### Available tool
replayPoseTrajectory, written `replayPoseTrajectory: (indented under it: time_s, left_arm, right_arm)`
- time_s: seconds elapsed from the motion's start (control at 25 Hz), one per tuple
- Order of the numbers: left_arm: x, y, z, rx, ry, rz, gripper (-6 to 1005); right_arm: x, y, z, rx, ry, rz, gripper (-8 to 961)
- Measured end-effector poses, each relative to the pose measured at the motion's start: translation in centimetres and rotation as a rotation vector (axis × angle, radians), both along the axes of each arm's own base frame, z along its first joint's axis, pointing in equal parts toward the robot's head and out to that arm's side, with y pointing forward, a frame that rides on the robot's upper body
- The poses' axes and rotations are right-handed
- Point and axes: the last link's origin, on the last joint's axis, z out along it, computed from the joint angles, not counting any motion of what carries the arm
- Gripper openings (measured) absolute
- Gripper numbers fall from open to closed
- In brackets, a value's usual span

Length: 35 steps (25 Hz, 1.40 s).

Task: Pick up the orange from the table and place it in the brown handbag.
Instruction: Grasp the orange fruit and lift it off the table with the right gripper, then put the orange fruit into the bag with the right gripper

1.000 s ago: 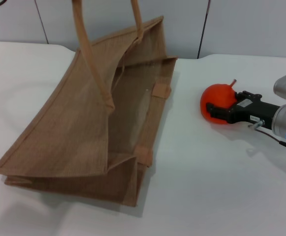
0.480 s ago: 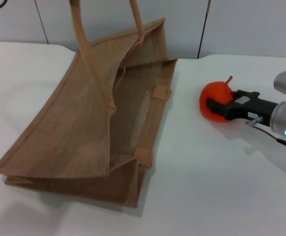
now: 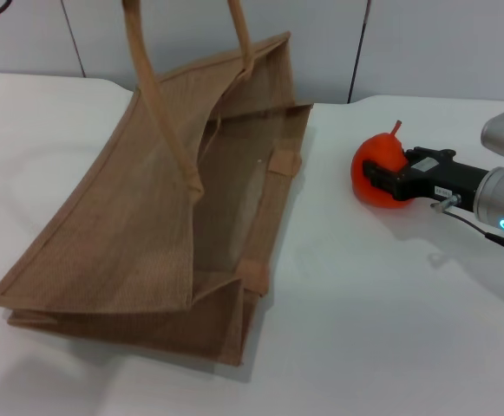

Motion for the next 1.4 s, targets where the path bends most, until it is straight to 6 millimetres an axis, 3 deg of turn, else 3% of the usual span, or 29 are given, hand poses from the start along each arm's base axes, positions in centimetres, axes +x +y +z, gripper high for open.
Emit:
replayPoseTrajectory:
  time_s: [0.36,0.64,0.88,1.4]
  left_arm:
    - [-0.2,0.2,-0.1,0.001,0.006,0.009,125]
    - [0.1,0.3,-0.1,0.000,0.005,0.001,125]
    - [0.4,0.5,0.1,0.015,0.004,-0.013,125]
    - [0.6,0.8,0.6,0.055,0.010,-0.034,124]
  right_arm:
    - [-0.8,0.6,0.7,0.021,0.009,0.032,460]
    - [-5.4,1.1,1.9,0.035,0.089,0.202,401]
    - [-8.0,-0.4,2.3,-0.006,0.105,0.327,368]
    - [-9.5,-2.9,0.5,-0.129,0.129,0.416,276]
